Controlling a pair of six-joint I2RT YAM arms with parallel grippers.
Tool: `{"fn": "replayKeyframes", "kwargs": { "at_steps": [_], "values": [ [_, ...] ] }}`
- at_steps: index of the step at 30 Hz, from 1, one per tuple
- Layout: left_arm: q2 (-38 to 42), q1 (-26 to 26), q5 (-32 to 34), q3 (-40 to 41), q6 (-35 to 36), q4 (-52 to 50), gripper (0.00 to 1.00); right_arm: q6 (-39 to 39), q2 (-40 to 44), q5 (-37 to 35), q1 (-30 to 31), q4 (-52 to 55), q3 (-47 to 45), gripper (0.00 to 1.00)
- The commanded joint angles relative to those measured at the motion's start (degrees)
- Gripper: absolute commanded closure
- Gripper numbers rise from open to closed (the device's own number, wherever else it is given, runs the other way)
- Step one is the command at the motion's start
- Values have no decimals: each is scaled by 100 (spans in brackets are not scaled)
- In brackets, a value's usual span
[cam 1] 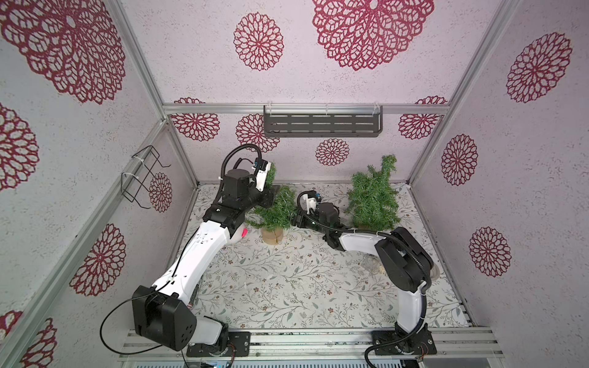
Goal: Wrap string light around the christmas tree
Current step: Move the christmas tree to the center of the board.
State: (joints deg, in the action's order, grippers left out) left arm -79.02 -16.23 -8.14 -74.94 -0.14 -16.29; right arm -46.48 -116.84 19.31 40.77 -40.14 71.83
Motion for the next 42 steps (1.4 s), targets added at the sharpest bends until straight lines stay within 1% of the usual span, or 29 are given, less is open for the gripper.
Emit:
{"fn": "replayKeyframes", "kwargs": {
  "at_steps": [1, 4, 6, 7, 10, 14, 17, 20, 23, 26, 28, 30, 34, 36, 38, 39, 42],
  "values": [
    [306, 257, -55, 225, 12, -207, 39, -282, -54, 18, 106, -396, 351, 44],
    [536, 388, -37, 290, -76, -415, 23, -112, 113, 29, 51, -218, 314, 41],
    [718, 392, 63, 263, -104, -635, 16, 0, 293, 195, -25, -69, 262, 35],
    [823, 398, 103, 273, -178, -729, 14, 31, 405, 273, -66, -46, 194, 33],
    [1029, 412, 89, 273, -371, -1003, 12, 90, 780, 466, -230, 5, -80, 28],
    [1208, 419, -7, 221, -484, -1421, 11, 317, 1315, 515, -435, 269, -490, 25],
    [1355, 427, 215, 102, -596, -1809, 11, 542, 1683, 497, -517, 516, -724, 24],
    [1493, 428, 441, -37, -734, -2379, 12, 873, 2111, 350, -566, 948, -923, 25],
    [1753, 374, 577, -22, -1067, -2706, 14, 1563, 2708, -106, -588, 1945, -963, 26],
    [1900, -22, 1120, -59, -1445, -3119, 17, 2308, 3338, -857, -605, 3287, -796, 27],
    [1909, -506, 1576, -184, -1688, -3471, 18, 2667, 3733, -1381, -640, 4134, -670, 28],
    [1934, -997, 1883, -219, -1931, -3518, 18, 2828, 4121, -1866, -712, 4803, -644, 28],
    [1750, -1938, 2012, -235, -2397, -3044, 19, 2962, 4857, -2643, -1063, 5705, -764, 28],
    [1431, -2303, 2066, -366, -2405, -2816, 19, 3039, 5109, -3032, -1301, 6067, -684, 26],
    [1083, -2524, 2080, -435, -2325, -2431, 18, 3087, 5245, -3411, -1635, 6348, -554, 22],
    [891, -2603, 1987, -465, -2293, -2161, 18, 3093, 5274, -3476, -1893, 6427, -498, 20],
    [217, -2818, 1711, -692, -2081, -1527, 17, 3049, 5151, -3300, -2636, 6383, -267, 15]
  ]
}}
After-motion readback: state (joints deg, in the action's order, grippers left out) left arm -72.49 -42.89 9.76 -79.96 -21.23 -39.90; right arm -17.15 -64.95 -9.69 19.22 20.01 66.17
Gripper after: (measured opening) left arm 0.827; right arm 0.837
